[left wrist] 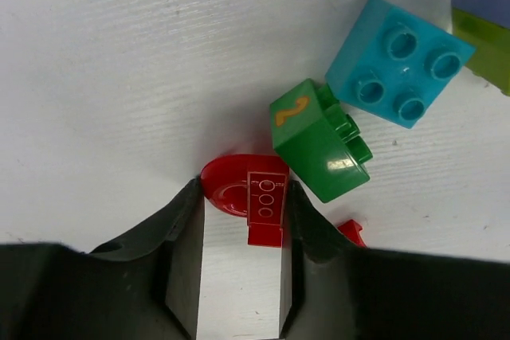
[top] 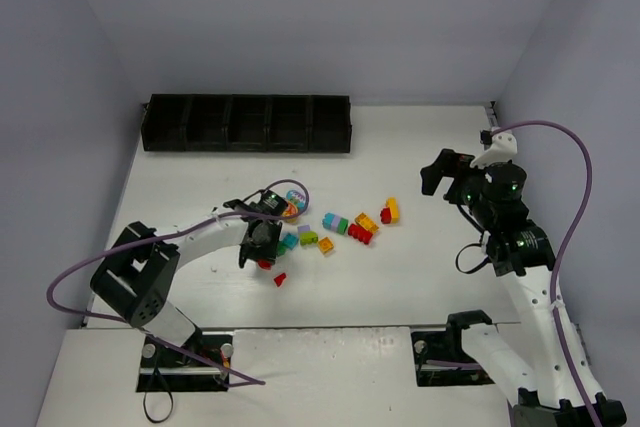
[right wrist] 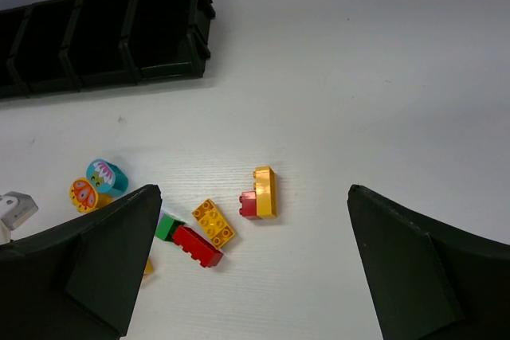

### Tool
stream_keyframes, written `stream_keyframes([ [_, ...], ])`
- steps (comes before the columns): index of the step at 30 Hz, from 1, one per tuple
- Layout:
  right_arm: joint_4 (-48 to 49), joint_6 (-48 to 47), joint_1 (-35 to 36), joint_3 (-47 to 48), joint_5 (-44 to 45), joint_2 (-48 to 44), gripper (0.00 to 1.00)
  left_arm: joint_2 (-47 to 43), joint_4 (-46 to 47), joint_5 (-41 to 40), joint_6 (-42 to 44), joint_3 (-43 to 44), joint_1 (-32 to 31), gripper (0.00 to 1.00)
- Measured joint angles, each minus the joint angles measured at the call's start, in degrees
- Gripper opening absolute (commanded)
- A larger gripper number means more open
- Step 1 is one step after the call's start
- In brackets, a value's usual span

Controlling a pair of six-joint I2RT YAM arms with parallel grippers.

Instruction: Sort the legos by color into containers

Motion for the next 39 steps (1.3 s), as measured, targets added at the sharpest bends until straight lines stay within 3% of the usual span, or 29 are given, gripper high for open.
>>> stream_keyframes([
  [7, -1.6, -0.6, 0.0, -0.2, 0.0, -1.4, 1.0, -3.1, -3.7, -2.0, 1.8, 5.7, 4.8, 0.1],
  [13, -2.1, -0.6, 0.7, -0.2, 0.0, -2.8, 1.0, -3.8, -2.1, -3.2, 7.4, 21.4, 22.5, 0.1],
  [21, -2.4, -0.2, 0.7, -0.3, -1.2, -4.0, 1.0, 11.5, 6.0, -5.6, 10.9, 43.8, 34.7, 0.1],
  [30, -3.5, 0.0, 0.7, -0.8, -3.6, -5.8, 1.0, 29.2, 13.2, -9.9, 12.2, 53.7, 41.8, 0.11],
  [35, -5.5, 0.1, 0.7, -0.8, -4.1, -7.1, 1.0, 34.1, 16.3, -10.7, 12.2, 56.0, 44.6, 0.17],
  [36, -5.8, 0.1, 0.7, -0.8, -4.2, -7.4, 1.0, 34.8, 16.5, -10.6, 12.2, 56.8, 45.0, 0.25],
  [38, -6.4, 0.3, 0.7, -0.8, -4.2, -8.1, 1.0, 36.9, 16.9, -10.2, 12.5, 59.6, 45.7, 0.31],
  [39, -6.8, 0.5, 0.7, -0.8, -4.2, -8.4, 1.0, 38.1, 17.2, -9.9, 12.6, 61.2, 46.0, 0.41],
])
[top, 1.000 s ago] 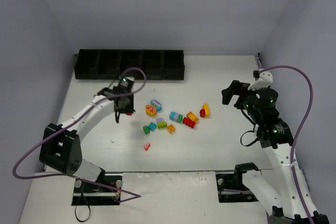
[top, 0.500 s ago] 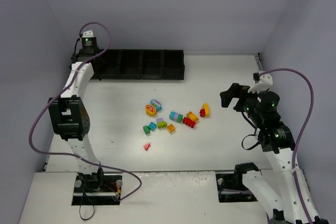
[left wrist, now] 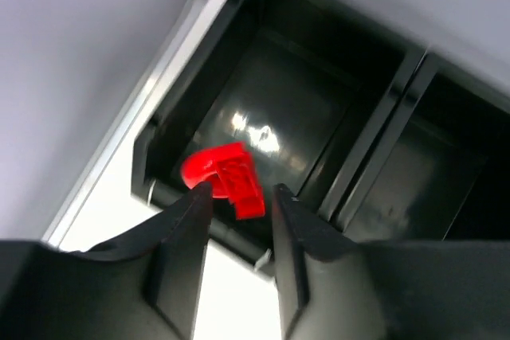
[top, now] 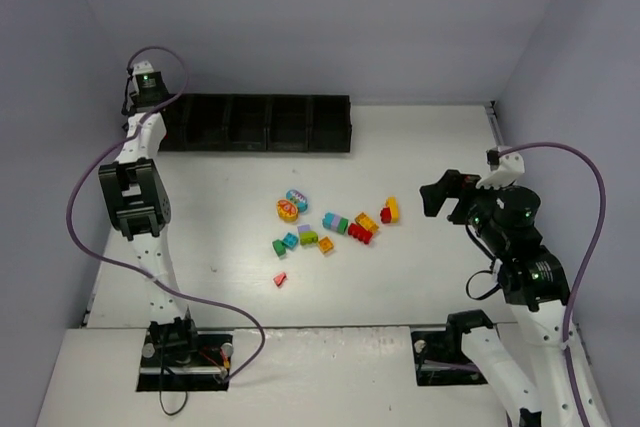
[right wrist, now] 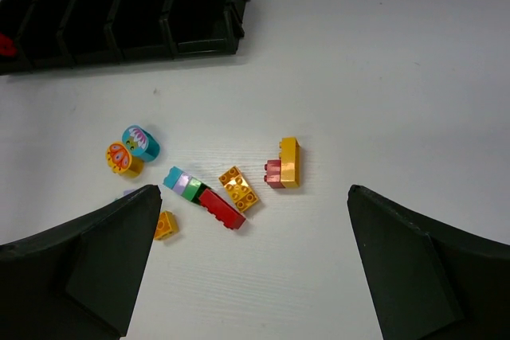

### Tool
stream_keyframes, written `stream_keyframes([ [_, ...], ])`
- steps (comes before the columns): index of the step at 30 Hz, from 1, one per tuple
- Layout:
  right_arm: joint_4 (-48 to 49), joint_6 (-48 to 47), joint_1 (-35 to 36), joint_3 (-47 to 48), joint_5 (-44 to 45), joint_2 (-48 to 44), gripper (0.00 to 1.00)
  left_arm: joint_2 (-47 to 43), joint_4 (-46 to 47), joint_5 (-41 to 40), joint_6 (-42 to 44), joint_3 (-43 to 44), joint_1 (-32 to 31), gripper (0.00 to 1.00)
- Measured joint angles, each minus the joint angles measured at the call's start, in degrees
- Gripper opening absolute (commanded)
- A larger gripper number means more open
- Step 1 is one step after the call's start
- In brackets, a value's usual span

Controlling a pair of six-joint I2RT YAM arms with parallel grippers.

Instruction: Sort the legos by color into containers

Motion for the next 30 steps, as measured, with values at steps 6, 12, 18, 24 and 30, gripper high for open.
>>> stream_keyframes([
  [6, -2.0, 0.8, 0.0, 0.0, -0.3, -2.3, 1.0, 5.5, 0.9, 2.2, 0.2, 7.3, 0.5, 0.68],
  [12, -2.8, 0.8, 0.0, 0.0, -0.3, -3.6, 1.0, 4.5, -0.5, 5.5, -0.2, 5.4, 0.3, 0.69],
  [18, -3.4, 0.0, 0.0, 1.2, -0.3, -2.0, 1.0, -13.3, -4.7, 10.9, 5.2, -13.9, -4.0, 0.69],
  [24, -3.7, -2.2, 0.0, 3.1, -1.3, 0.0, 1.0, -42.8, -8.2, 16.4, 6.6, -35.4, -21.5, 0.69],
  [30, -3.8, -3.7, 0.0, 3.3, -2.7, 0.0, 1.0, -57.7, -14.6, 18.1, 4.9, -48.8, -37.7, 0.68],
])
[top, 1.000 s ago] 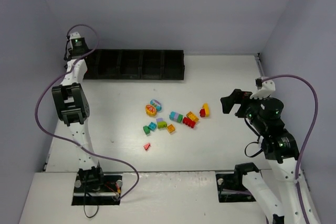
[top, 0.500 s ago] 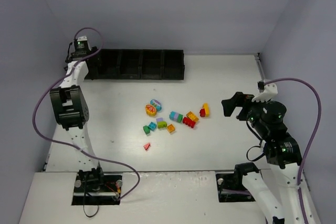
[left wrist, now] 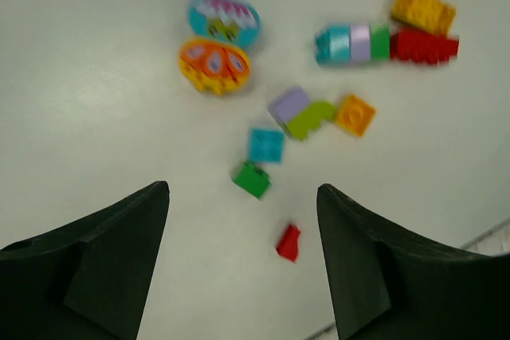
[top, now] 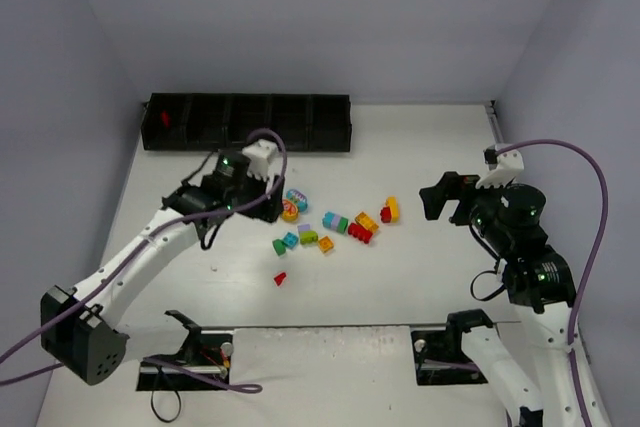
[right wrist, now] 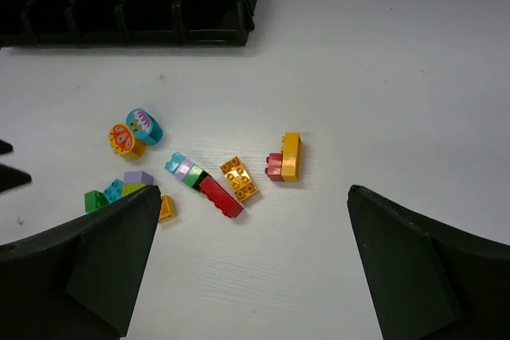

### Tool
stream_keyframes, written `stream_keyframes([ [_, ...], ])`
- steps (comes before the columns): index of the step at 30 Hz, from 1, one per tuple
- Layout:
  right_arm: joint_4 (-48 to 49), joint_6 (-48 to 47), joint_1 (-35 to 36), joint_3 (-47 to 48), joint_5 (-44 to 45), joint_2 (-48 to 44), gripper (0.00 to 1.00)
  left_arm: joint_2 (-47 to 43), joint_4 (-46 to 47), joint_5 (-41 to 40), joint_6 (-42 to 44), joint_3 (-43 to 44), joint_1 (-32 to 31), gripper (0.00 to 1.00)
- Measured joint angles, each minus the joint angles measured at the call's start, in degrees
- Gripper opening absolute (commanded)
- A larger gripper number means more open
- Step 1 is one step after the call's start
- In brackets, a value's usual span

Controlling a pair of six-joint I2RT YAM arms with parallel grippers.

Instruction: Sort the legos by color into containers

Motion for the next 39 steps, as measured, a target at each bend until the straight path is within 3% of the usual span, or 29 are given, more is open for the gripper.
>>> stream_keyframes([
  [6, 0.0, 0.0, 0.3, 0.0, -1.3, 0.0, 1.0, 1.0, -3.8, -1.3, -5.8, -11.2, -14.6, 0.67],
  [10, 0.0, 0.1, 0.4, 0.0, -2.0, 0.0, 0.99, 4.0, -5.1, -3.7, -9.6, -13.0, -21.5, 0.67],
  [19, 0.0, 1.1, 0.4, 0.0, -2.8, 0.0, 1.0, 13.6, -2.8, -8.3, -13.4, -15.1, -23.3, 0.62],
  [21, 0.0, 1.4, 0.4, 0.0, -3.0, -0.1, 1.0, 16.4, -2.2, -8.4, -13.7, -15.1, -23.3, 0.57],
  [22, 0.0, 1.5, 0.4, 0.0, -3.1, -0.2, 0.99, 17.6, -2.2, -8.1, -14.2, -14.6, -23.3, 0.45],
  [28, 0.0, 1.7, 0.4, 0.1, -3.6, -0.5, 1.0, 19.6, -0.5, -8.3, -14.9, -12.7, -23.3, 0.11],
  [33, 0.0, 1.7, 0.4, 0.1, -3.7, -0.7, 1.0, 19.3, -1.5, -8.8, -15.4, -12.5, -23.3, 0.02],
  [39, 0.0, 1.6, 0.9, 0.1, -3.7, -0.7, 1.0, 13.2, -8.8, -10.8, -15.7, -8.6, -22.2, 0.0],
])
